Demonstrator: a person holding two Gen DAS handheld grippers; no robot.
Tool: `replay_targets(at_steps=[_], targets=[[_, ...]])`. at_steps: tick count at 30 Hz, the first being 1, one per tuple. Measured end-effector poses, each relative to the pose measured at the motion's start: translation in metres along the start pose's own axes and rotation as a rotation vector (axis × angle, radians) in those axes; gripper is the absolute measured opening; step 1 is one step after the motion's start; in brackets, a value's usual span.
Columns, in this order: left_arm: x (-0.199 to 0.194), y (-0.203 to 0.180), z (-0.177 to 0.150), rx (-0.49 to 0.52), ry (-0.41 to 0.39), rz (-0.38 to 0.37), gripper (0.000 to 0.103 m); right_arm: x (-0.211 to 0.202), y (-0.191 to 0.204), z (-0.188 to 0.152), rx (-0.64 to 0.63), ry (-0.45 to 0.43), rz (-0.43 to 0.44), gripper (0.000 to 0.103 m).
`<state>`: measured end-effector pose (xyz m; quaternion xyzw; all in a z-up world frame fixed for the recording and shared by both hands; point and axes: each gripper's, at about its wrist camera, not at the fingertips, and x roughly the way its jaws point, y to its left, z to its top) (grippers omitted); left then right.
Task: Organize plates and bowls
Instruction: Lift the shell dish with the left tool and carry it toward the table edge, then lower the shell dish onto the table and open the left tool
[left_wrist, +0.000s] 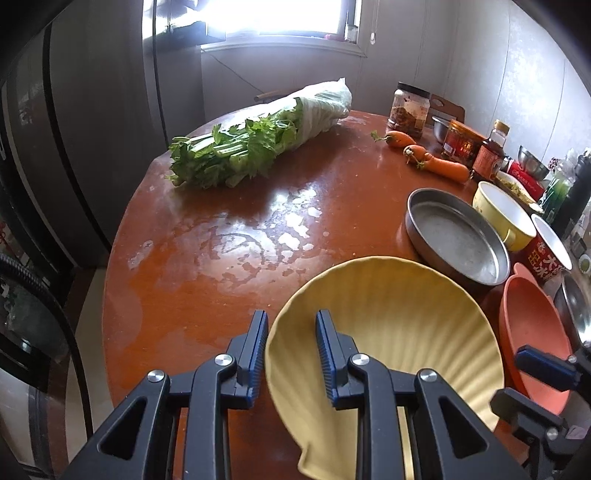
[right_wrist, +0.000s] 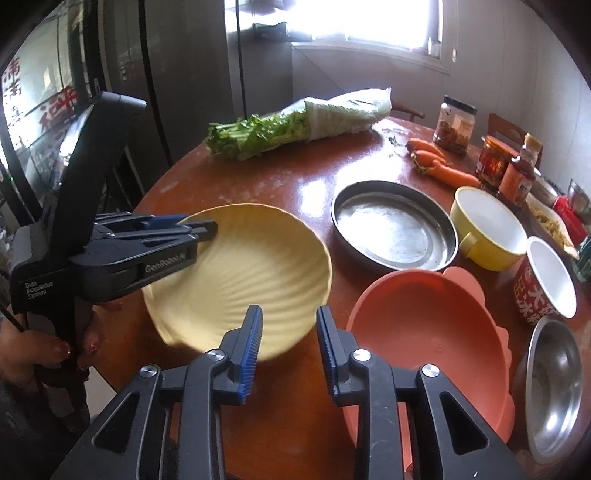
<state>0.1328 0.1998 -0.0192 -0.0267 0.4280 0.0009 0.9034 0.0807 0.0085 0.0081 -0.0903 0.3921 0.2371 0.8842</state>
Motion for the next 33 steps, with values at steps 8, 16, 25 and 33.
replay_targets(at_steps=[8, 16, 25, 33], targets=[[-0.002, 0.004, 0.002, -0.009, -0.012, 0.016, 0.04, -0.012, -0.002, 0.003, 0.006, -0.047, 0.021, 0.039], [-0.013, 0.01, 0.004, -0.044, -0.051, 0.016, 0.064, -0.02, -0.01, 0.0, 0.039, -0.053, 0.016, 0.047], [-0.044, 0.011, 0.012, -0.065, -0.138, -0.013, 0.069, -0.036, -0.028, -0.002, 0.091, -0.093, 0.011, 0.053], [-0.069, -0.017, 0.009, -0.01, -0.169, -0.045, 0.071, -0.055, -0.042, -0.011, 0.125, -0.118, -0.008, 0.054]])
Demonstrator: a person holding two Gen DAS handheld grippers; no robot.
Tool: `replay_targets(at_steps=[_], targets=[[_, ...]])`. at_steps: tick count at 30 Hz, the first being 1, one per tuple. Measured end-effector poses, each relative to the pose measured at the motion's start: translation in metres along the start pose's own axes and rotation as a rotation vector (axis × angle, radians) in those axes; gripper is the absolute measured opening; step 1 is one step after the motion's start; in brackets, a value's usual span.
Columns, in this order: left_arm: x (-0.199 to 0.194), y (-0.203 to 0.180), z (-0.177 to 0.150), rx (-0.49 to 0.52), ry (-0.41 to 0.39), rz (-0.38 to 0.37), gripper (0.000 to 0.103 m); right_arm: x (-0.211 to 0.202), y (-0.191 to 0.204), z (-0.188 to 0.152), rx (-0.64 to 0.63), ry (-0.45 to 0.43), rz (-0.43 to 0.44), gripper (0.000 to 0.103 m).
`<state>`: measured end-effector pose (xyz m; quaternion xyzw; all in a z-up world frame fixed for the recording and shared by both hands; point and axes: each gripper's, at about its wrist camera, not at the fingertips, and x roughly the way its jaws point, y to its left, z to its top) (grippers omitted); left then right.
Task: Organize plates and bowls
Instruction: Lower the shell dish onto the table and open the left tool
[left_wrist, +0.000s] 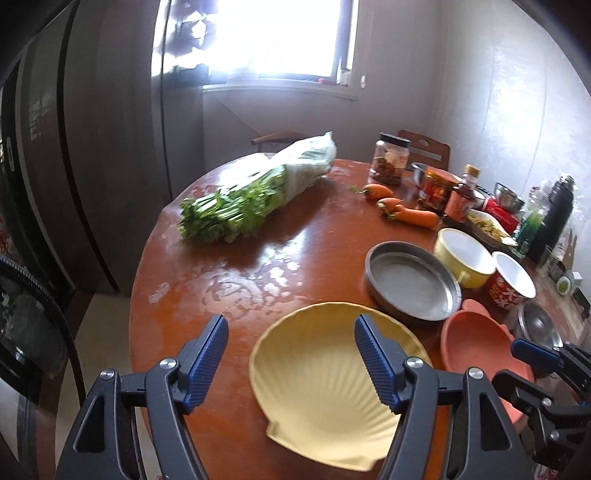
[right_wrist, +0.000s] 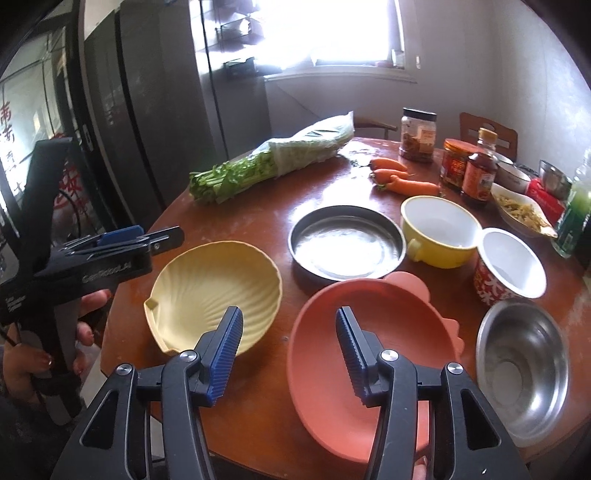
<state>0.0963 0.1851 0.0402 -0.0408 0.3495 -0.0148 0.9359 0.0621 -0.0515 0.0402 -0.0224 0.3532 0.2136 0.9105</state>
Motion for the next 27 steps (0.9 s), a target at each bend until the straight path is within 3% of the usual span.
replay_targets(at_steps=[14, 27], targets=[[-0.028, -0.086, -0.005, 0.132, -0.03, -0.09, 0.072, -0.056, -0.041, -0.022, 0.064, -0.054, -0.069, 0.054], [-0.022, -0.141, -0.028, 0.215, 0.037, -0.134, 0.072, -0.081, -0.071, -0.06, 0.122, -0.027, -0.096, 0.054]])
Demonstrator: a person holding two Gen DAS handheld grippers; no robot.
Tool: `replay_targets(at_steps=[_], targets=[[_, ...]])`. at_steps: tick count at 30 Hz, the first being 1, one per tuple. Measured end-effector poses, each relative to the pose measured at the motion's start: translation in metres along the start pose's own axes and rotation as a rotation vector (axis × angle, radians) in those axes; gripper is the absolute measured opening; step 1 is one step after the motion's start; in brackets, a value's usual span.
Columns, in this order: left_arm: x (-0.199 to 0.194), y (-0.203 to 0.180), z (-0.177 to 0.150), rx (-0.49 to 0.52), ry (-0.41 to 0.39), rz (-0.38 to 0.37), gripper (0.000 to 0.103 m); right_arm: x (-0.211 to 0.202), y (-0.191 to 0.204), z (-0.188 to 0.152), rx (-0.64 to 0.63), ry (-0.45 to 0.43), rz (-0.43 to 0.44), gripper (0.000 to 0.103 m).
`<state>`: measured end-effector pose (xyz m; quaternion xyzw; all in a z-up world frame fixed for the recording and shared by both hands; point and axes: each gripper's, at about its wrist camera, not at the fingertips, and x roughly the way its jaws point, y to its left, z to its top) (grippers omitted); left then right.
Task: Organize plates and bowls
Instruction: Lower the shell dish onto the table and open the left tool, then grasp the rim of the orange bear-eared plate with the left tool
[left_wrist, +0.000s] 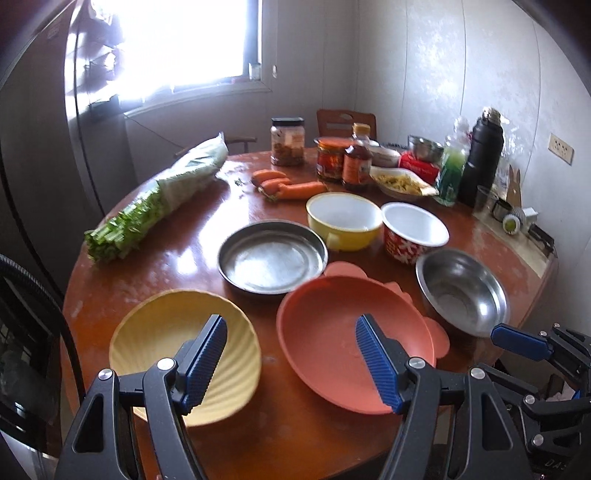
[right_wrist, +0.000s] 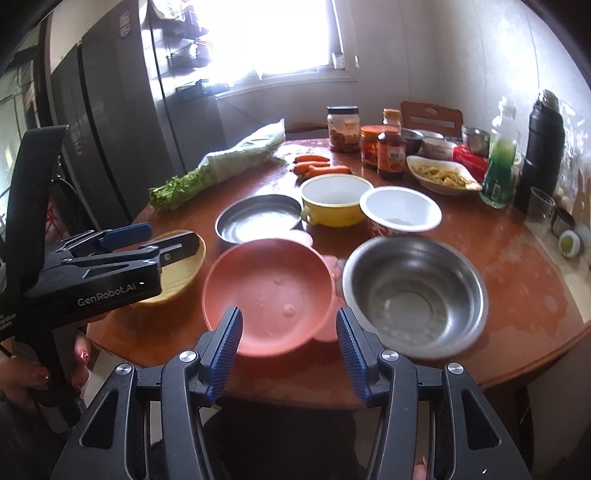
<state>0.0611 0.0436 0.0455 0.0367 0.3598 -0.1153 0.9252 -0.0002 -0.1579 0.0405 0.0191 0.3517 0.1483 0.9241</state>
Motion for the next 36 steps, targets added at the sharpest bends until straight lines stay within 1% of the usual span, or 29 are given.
replay_targets(at_steps=[6, 10, 16, 21, 24, 27, 33, 36], targets=[[0.012, -0.014, -0.013, 0.011, 0.046, -0.014, 0.072, 0.004, -0.008, -0.013, 0.019, 0.027, 0.007, 0.054], [0.016, -0.013, -0.022, -0.005, 0.065, -0.015, 0.072, 0.009, -0.01, -0.019, 0.029, 0.047, 0.016, 0.054], [0.022, -0.014, -0.032, -0.022, 0.097, -0.047, 0.072, 0.019, -0.01, -0.024, 0.04, 0.071, 0.03, 0.054], [0.029, -0.013, -0.039, -0.039, 0.126, -0.067, 0.072, 0.027, -0.014, -0.024, 0.049, 0.084, 0.024, 0.054], [0.034, -0.014, -0.039, -0.047, 0.13, -0.052, 0.072, 0.032, -0.018, -0.025, 0.065, 0.091, 0.026, 0.054], [0.04, -0.016, -0.038, -0.047, 0.137, -0.065, 0.072, 0.038, -0.021, -0.025, 0.09, 0.106, 0.038, 0.054], [0.053, -0.018, -0.031, -0.037, 0.149, -0.06, 0.072, 0.046, -0.028, -0.024, 0.149, 0.109, 0.07, 0.054], [0.059, -0.018, -0.028, -0.034, 0.156, -0.06, 0.072, 0.052, -0.028, -0.023, 0.159, 0.115, 0.085, 0.054]])
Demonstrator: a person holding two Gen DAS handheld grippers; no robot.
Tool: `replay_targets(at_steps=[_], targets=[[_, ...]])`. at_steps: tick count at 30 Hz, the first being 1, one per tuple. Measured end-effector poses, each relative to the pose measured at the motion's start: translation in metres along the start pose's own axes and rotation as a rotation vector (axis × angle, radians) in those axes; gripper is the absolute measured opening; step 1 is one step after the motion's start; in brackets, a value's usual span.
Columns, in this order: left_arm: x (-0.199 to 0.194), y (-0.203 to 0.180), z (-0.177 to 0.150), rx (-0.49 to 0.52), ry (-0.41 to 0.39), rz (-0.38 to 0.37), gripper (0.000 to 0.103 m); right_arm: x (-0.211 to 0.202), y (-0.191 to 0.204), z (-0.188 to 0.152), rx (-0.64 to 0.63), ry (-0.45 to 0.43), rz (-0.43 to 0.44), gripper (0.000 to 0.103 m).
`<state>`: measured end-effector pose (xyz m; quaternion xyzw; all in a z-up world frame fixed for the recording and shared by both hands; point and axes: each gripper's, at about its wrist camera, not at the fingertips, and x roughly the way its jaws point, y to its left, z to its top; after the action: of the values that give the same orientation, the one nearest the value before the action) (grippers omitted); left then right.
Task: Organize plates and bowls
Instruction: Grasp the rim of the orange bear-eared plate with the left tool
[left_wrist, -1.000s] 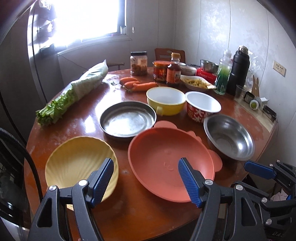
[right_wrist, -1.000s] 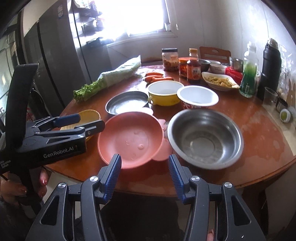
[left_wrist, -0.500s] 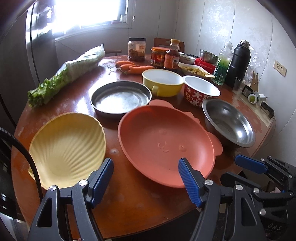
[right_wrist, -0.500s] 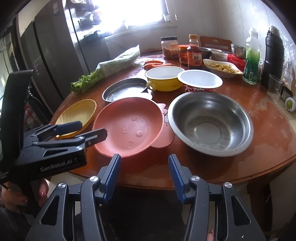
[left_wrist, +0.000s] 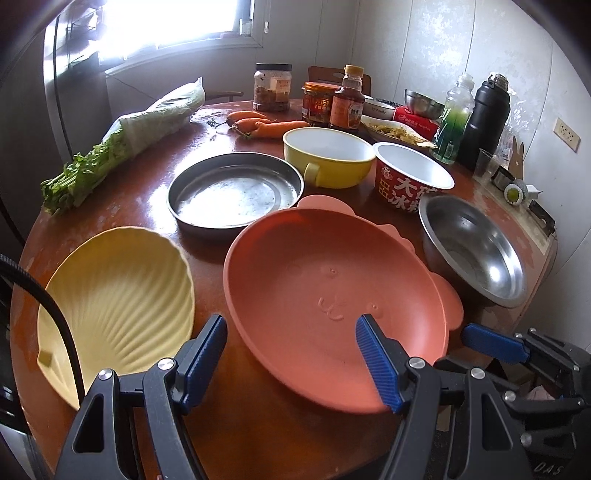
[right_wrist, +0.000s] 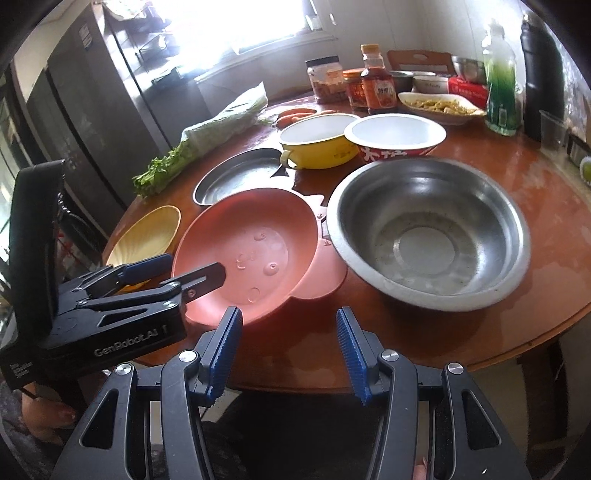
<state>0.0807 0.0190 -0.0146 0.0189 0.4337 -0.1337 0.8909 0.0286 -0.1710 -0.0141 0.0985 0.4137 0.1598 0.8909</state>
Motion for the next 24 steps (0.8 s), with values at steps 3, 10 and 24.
replay_targets(at_steps=[3, 10, 24], targets=[[0.007, 0.001, 0.004, -0.003, 0.009, 0.001, 0.072, 0.004, -0.001, 0.003, 0.015, -0.005, 0.008, 0.054], [0.022, 0.004, 0.013, -0.004, 0.019, 0.004, 0.07, 0.016, 0.001, 0.009, 0.005, -0.004, 0.006, 0.054], [0.041, 0.012, 0.032, -0.02, -0.005, 0.024, 0.058, 0.031, 0.008, 0.016, -0.063, -0.011, -0.024, 0.045]])
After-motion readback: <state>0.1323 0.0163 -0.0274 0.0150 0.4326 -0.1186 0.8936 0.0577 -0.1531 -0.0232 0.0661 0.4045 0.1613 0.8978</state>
